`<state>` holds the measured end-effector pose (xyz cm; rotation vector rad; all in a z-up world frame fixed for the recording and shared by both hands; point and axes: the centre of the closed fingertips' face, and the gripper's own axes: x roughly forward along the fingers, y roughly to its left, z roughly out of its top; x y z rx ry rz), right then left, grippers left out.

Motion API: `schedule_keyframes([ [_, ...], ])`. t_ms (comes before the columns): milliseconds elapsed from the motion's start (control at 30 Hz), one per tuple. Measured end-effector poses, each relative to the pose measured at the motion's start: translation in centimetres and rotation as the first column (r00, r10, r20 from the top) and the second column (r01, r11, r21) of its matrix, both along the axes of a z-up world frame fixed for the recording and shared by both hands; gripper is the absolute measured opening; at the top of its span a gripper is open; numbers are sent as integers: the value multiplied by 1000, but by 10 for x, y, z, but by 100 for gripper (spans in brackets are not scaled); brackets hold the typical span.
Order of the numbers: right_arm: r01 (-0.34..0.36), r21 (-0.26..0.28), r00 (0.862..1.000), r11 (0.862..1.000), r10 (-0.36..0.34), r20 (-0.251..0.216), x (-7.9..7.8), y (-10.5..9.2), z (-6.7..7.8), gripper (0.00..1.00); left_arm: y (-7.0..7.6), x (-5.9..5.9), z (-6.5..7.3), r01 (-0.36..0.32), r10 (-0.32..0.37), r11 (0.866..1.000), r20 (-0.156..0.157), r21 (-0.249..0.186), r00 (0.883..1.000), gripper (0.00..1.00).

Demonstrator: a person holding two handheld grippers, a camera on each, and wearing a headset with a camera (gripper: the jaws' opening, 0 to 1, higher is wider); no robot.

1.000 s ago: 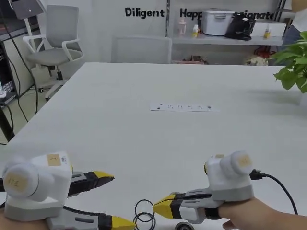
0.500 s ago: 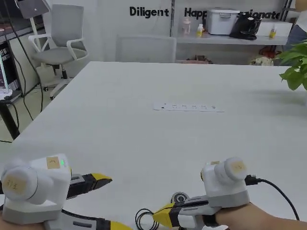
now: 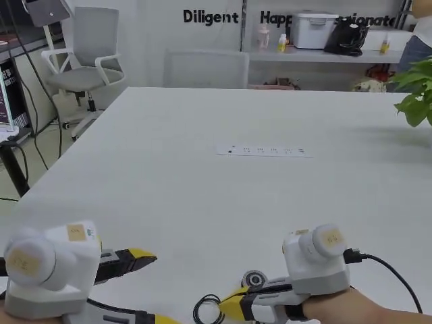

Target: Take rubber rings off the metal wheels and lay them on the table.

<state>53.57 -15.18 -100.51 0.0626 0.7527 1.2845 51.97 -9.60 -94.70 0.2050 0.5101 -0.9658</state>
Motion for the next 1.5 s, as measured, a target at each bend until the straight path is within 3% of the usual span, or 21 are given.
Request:
schedule_keyframes([
  [300, -4, -6, 1000, 1000, 4, 23, 3, -5, 3, 7, 0, 2, 0, 1, -1, 1000, -3, 8, 1000, 75],
  [533, 5, 21, 998, 1000, -6, 56, 8, -8, 19, 13, -5, 8, 4, 14, -14, 1000, 5, 14, 1000, 74],
  [933, 50, 33, 990, 998, -54, 128, 28, -32, 36, 19, -28, 27, 8, 62, -62, 998, 20, 24, 998, 73],
  [1267, 91, 18, 983, 996, -93, 160, 39, -58, 36, 23, -42, 41, 3, 91, -91, 995, 2, 30, 996, 69],
  [1500, 96, -29, 978, 995, -89, 187, 43, -74, 24, 23, -55, 47, -5, 108, -108, 993, -11, 38, 994, 68],
])
